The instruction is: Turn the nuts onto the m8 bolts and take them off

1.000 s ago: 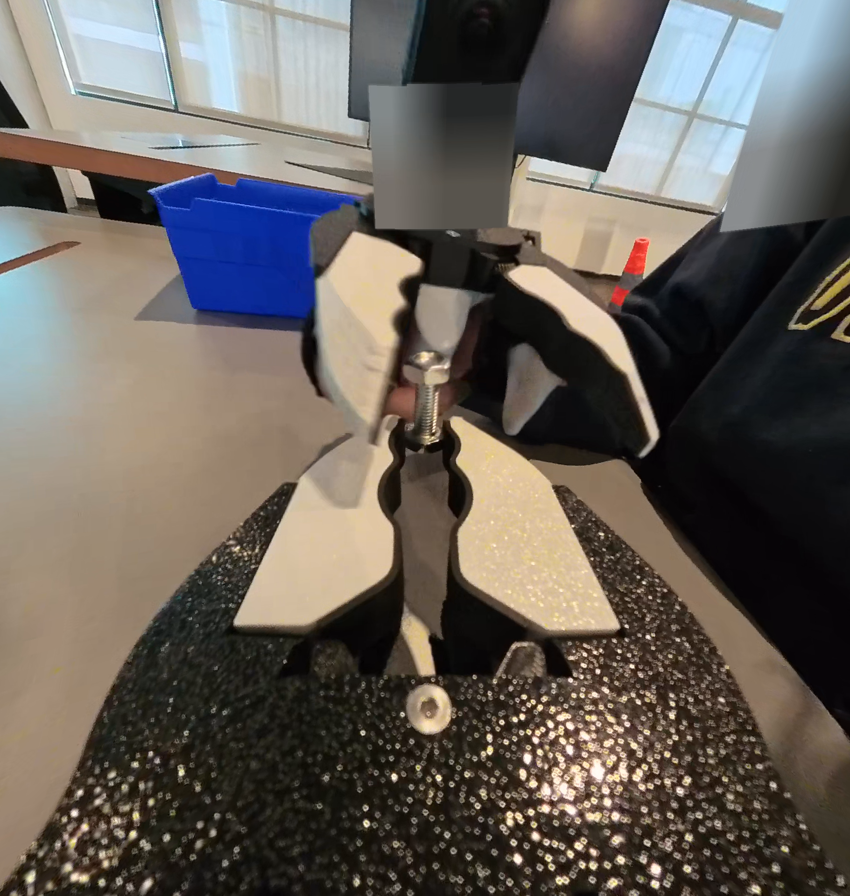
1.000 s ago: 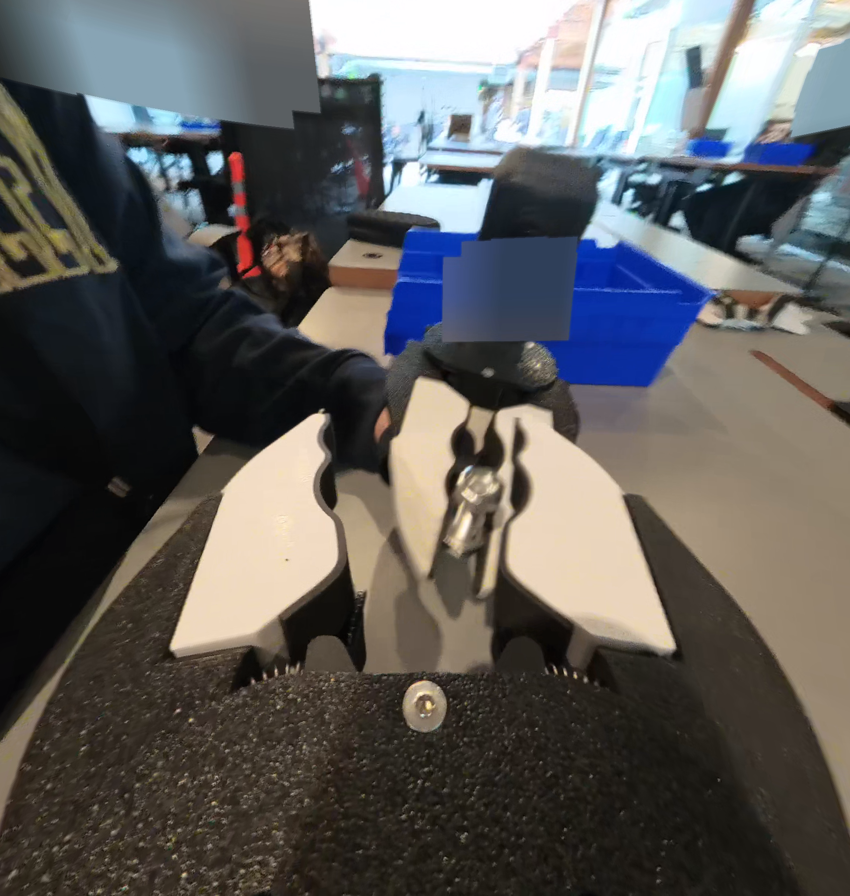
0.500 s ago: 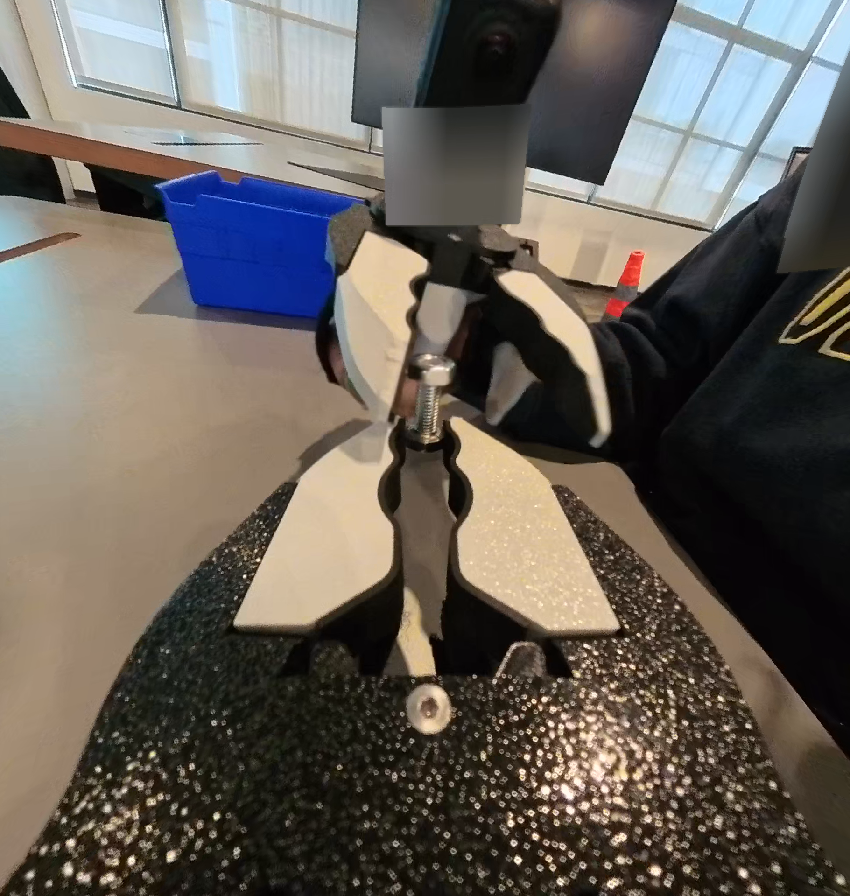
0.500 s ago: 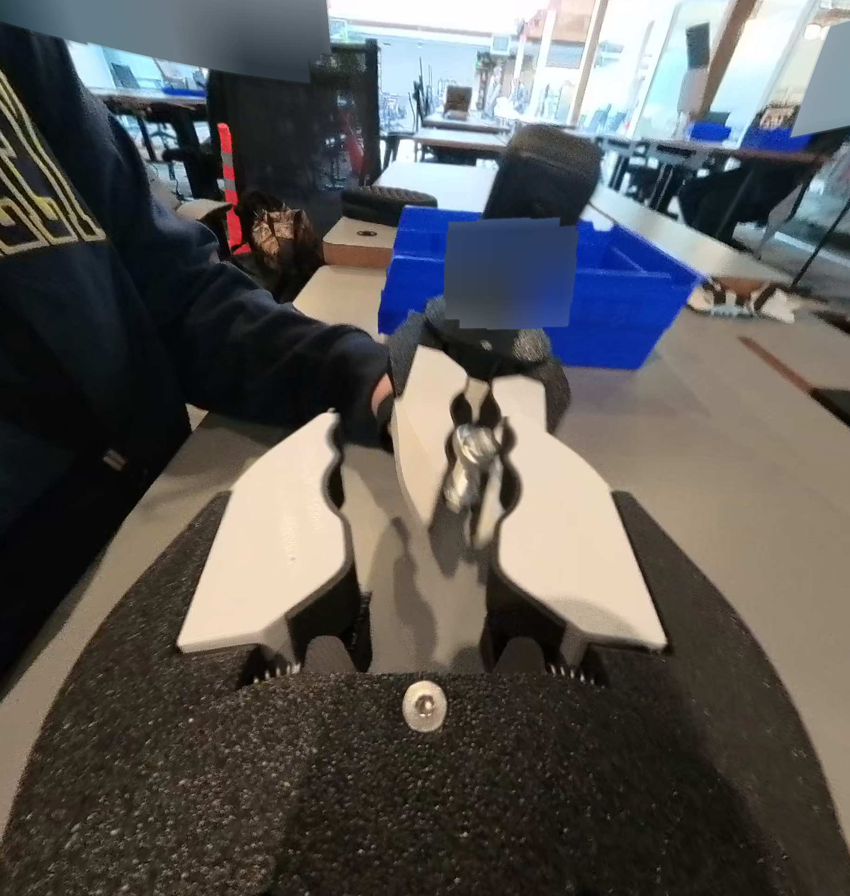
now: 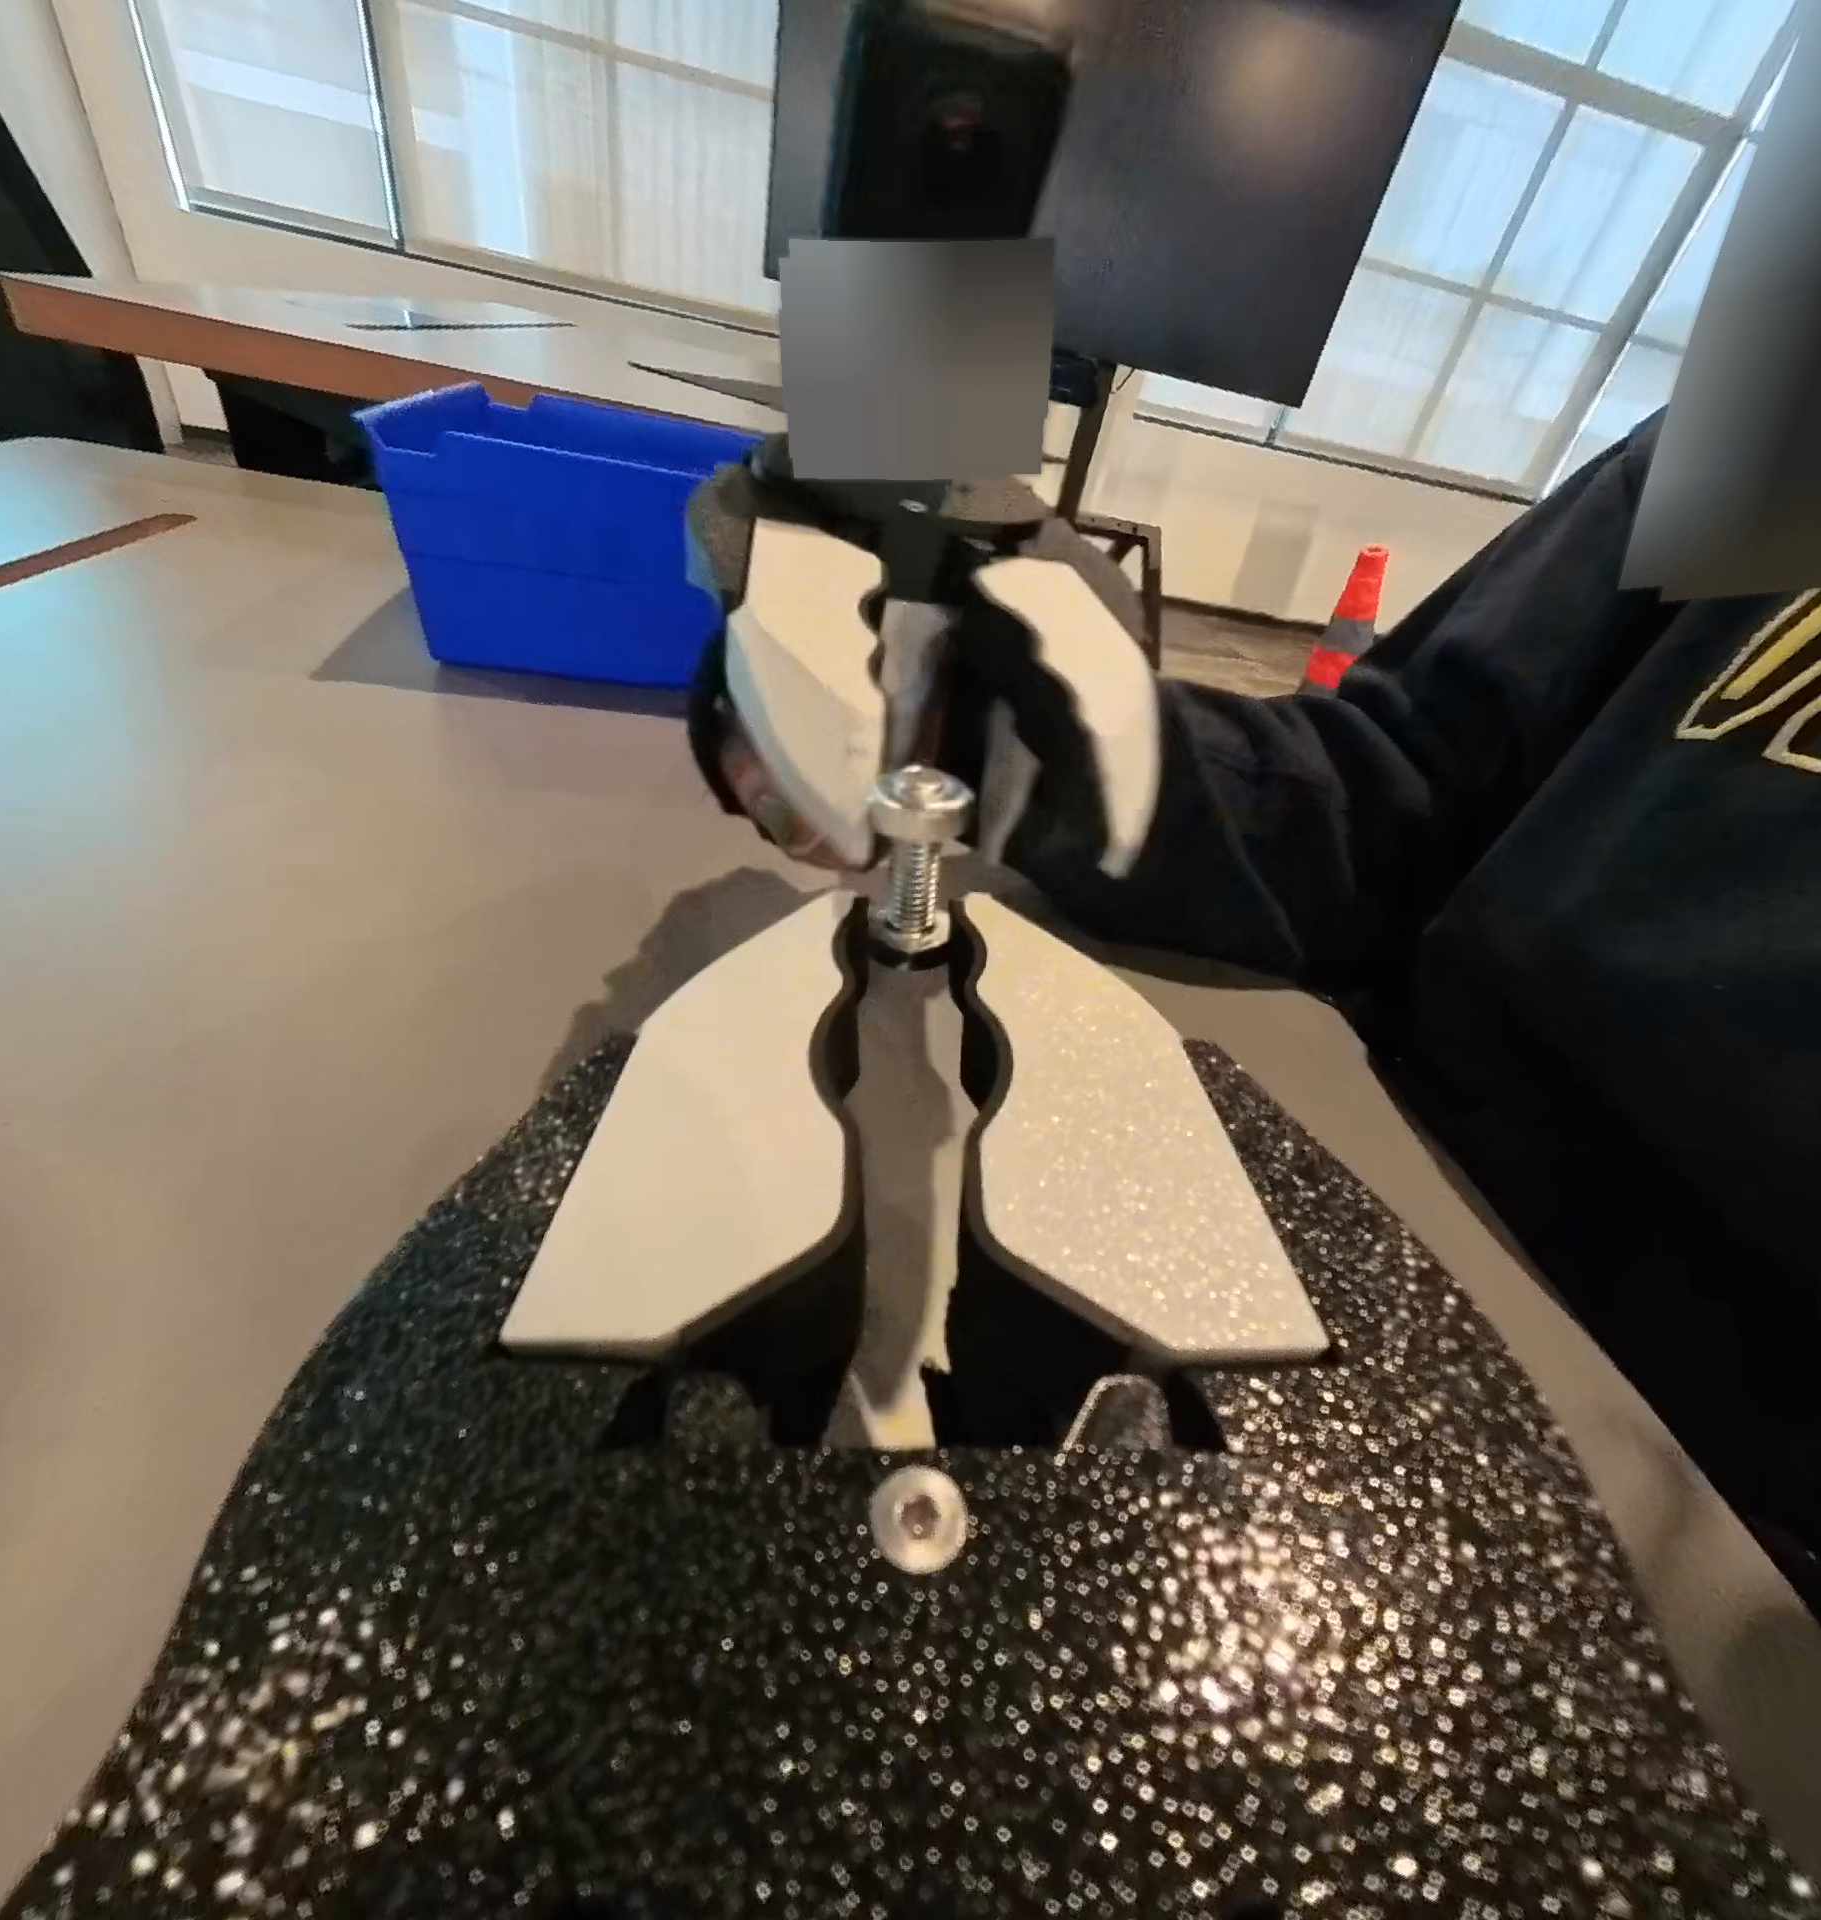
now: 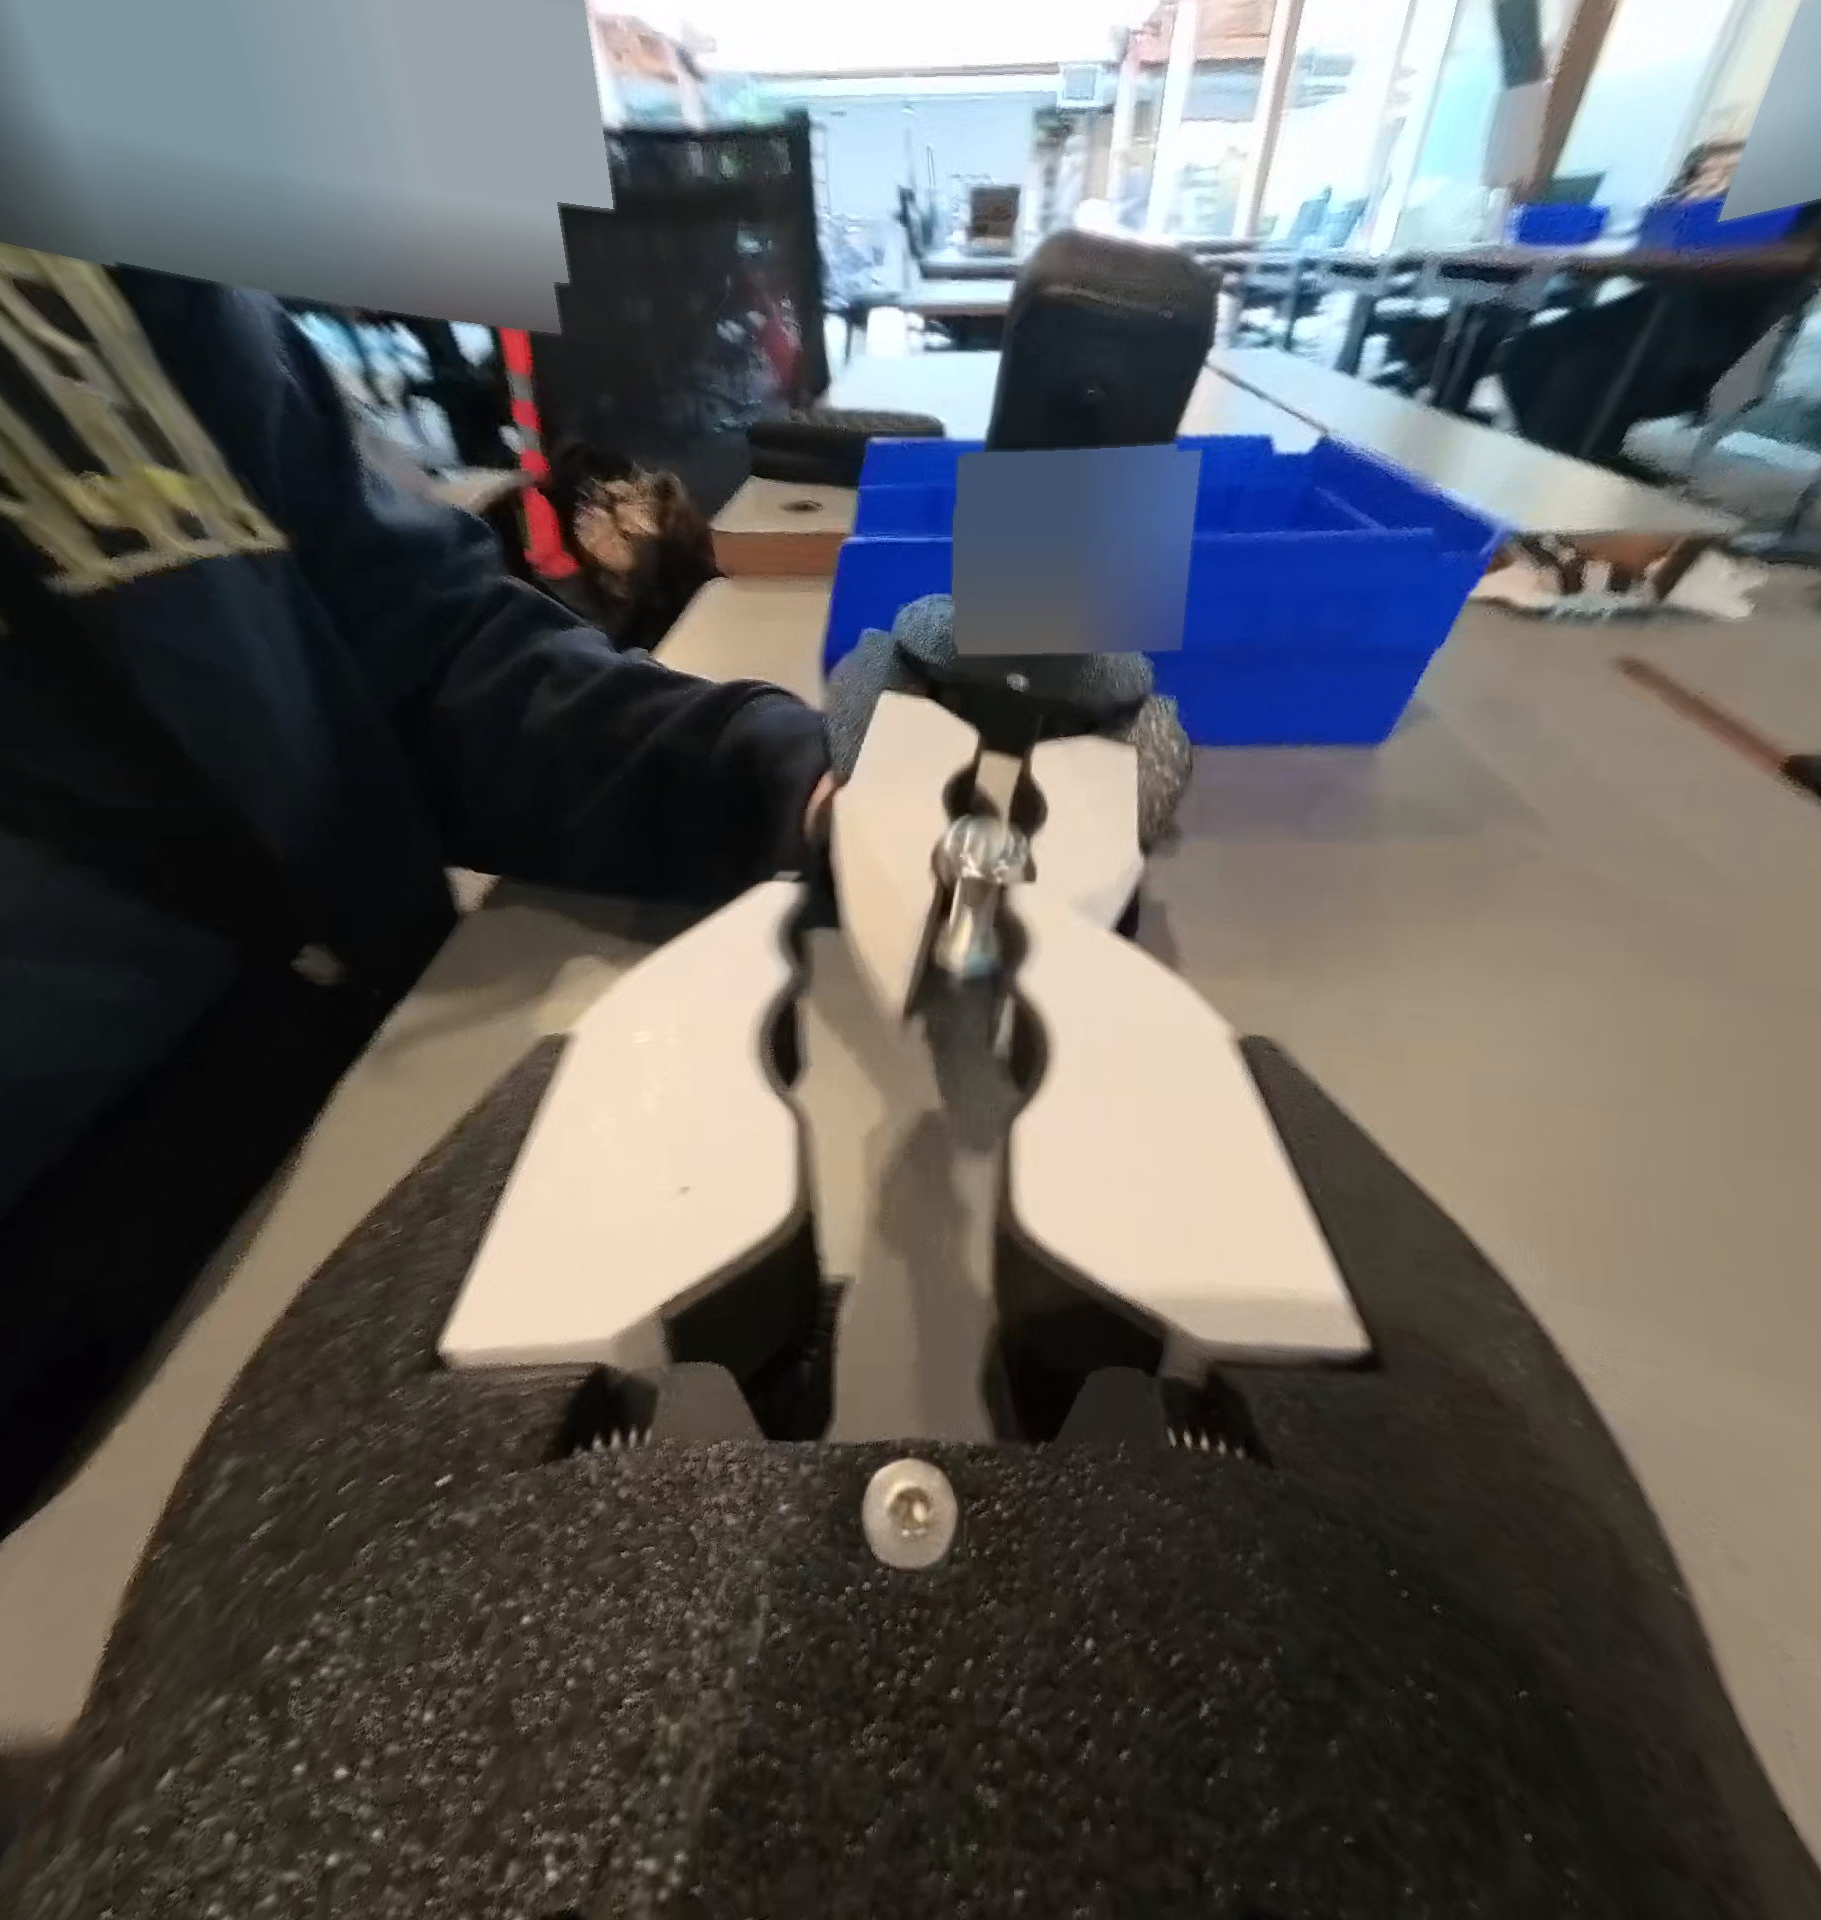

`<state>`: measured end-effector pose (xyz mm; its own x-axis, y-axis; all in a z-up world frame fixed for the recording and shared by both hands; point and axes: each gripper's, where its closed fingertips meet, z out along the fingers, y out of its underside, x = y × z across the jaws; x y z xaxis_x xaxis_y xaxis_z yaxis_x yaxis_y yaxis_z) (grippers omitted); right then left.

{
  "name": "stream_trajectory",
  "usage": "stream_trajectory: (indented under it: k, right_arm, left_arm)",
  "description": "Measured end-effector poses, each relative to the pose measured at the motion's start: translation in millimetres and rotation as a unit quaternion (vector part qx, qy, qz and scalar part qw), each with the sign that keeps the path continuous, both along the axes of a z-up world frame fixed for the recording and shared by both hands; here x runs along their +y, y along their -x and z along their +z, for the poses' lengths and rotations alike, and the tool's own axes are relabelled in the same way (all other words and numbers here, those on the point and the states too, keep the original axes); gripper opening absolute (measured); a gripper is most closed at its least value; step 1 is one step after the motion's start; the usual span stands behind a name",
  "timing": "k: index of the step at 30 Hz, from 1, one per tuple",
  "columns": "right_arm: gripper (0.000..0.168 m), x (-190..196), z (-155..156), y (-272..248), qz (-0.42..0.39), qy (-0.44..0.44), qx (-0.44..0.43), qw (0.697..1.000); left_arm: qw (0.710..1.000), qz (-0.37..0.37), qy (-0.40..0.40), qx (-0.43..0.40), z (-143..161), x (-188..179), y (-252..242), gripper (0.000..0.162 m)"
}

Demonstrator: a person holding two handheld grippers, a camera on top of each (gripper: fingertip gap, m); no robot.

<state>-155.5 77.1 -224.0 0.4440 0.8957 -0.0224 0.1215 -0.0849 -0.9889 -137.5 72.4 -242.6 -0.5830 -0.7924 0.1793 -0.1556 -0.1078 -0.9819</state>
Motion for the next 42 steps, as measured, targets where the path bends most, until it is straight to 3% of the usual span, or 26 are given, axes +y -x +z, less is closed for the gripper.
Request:
stream_trajectory:
  k: [1, 4, 8, 12, 15, 18, 22, 28, 30, 34, 39, 42]
  right_arm:
    - [0.03, -1, 4, -9, -0.003, 0.003, 0.016, 1.0]
    - [0.042, 5, 9, -16, -0.037, -0.019, 0.024, 0.999]
    - [0.062, 10, 8, 7, -0.027, -0.035, 0.019, 0.999]
    - [0.069, 7, 9, 29, -0.001, -0.045, 0.022, 0.999]
    - [0.06, 4, -1, 21, 0.001, -0.028, -0.013, 1.0]
    - [0.038, -4, 2, -15, -0.007, 0.022, 0.017, 1.0]
    - [0.056, 3, 8, -29, -0.051, -0.004, 0.04, 0.998]
    - [0.072, 4, 5, 23, 0.0, -0.041, 0.017, 0.999]
    - [0.069, 1, -4, 28, 0.014, -0.032, -0.006, 0.999]
    - [0.041, -8, 0, -3, 0.018, 0.002, 0.016, 1.0]
    - [0.049, 5, 5, -15, -0.043, -0.031, 0.014, 0.999]
    - [0.042, 4, -3, -1, -0.023, -0.023, -0.008, 0.999]
  left_arm:
    - [1.0, 0.003, 0.006, -0.001, 1, 2, 0, 0.014]
    - [1.0, 0.0, 0.012, -0.003, 2, 3, 0, 0.014]
    - [1.0, -0.011, 0.003, 0.003, -1, -4, -2, 0.014]
    - [1.0, -0.014, 0.001, 0.005, -2, -5, -2, 0.014]
    - [1.0, -0.01, -0.003, 0.007, -3, -3, -1, 0.014]
    - [1.0, 0.002, 0.005, 0.002, 0, 3, 0, 0.014]
    - [1.0, -0.007, 0.012, 0.002, 0, 0, 0, 0.014]
    - [1.0, -0.024, -0.001, 0.012, -4, -10, -3, 0.014]
    - [1.0, -0.022, 0.004, 0.009, -3, -9, -3, 0.014]
    - [1.0, -0.02, 0.01, 0.005, -1, -8, -2, 0.014]
    - [1.0, -0.023, 0.009, 0.009, -2, -8, -2, 0.014]
    - [1.0, -0.025, 0.001, 0.012, -3, -10, -2, 0.014]
